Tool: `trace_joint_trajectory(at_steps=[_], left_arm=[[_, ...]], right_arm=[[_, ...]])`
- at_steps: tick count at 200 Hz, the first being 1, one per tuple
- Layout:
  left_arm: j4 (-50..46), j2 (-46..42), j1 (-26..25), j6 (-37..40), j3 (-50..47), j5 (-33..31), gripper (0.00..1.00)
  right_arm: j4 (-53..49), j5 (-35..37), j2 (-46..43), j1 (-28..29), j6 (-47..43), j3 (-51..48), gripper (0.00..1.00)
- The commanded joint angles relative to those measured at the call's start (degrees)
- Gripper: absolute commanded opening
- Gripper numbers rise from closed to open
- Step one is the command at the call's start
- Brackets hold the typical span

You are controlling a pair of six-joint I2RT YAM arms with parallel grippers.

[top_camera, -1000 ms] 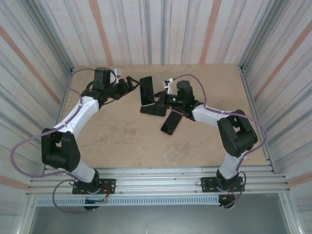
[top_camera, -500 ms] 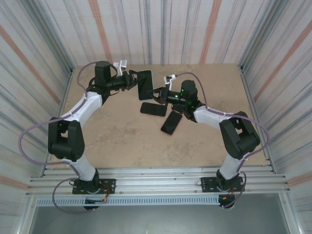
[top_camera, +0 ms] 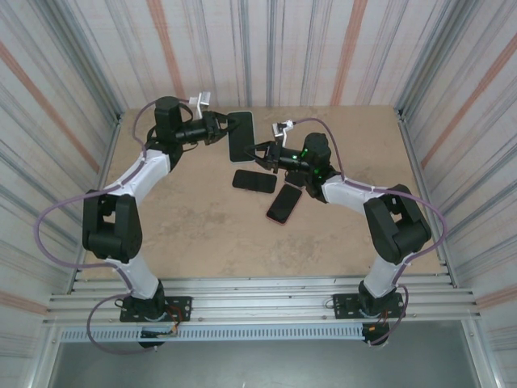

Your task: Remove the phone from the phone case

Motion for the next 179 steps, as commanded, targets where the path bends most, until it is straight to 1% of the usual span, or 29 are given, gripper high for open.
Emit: trace_joint_trajectory(at_steps=[1, 35, 44, 51, 72, 89, 104, 121, 140, 144, 149, 179], left_arm=[[5.8, 0.6, 0.1, -3.4, 0.8, 2.4, 0.18], [8.6, 0.7, 0.1, -6.4, 0.5, 2.2, 0.16], [8.9, 0.7, 0.1, -6.8, 0.3, 2.0, 0.15], [9.3, 0.7, 0.1, -7.4, 0.2, 1.7, 0.12], [10.3, 0.7, 0.1, -9.1, -0.4, 0.5, 0.10], [11.4, 0.4, 0.1, -10.6, -1.1, -1.3, 0.09], [12.0, -0.5, 0.0, -11.8, -2.2, -4.2, 0.09], [12.3, -2.0, -0.3, -13.1, -3.8, -9.1, 0.10], [13.1, -3.6, -1.1, -14.8, -6.1, -14.9, 0.09], [13.6, -3.8, -1.3, -15.3, -6.5, -15.9, 0.09], [14.1, -4.1, -1.5, -15.6, -7.1, -17.2, 0.09], [16.6, -6.4, -3.2, -16.7, -10.9, -25.0, 0.08]], right_arm=[[5.2, -1.2, 0.7, -0.3, 2.5, 0.6, 0.13], [5.5, -0.7, 0.7, -0.5, 2.7, 0.4, 0.25], [5.5, -0.4, 0.6, -0.5, 2.6, 0.3, 0.27], [5.5, -0.3, 0.5, -0.5, 2.6, 0.2, 0.28], [5.5, 0.1, 0.3, -0.5, 2.2, 0.0, 0.30], [5.2, 0.7, 0.0, -0.6, 1.1, -0.7, 0.38], [4.0, 1.9, -0.8, -0.5, -1.1, -1.9, 0.45], [1.9, 4.4, -2.4, -0.1, -5.0, -3.8, 0.54], [-0.2, 8.5, -3.9, 0.6, -8.7, -6.1, 0.57], [0.1, 10.0, -4.2, 0.7, -8.7, -6.8, 0.57], [0.6, 11.3, -4.6, 1.0, -11.0, -7.6, 0.58], [3.3, 19.0, -5.9, 3.0, -13.1, -11.4, 0.59]])
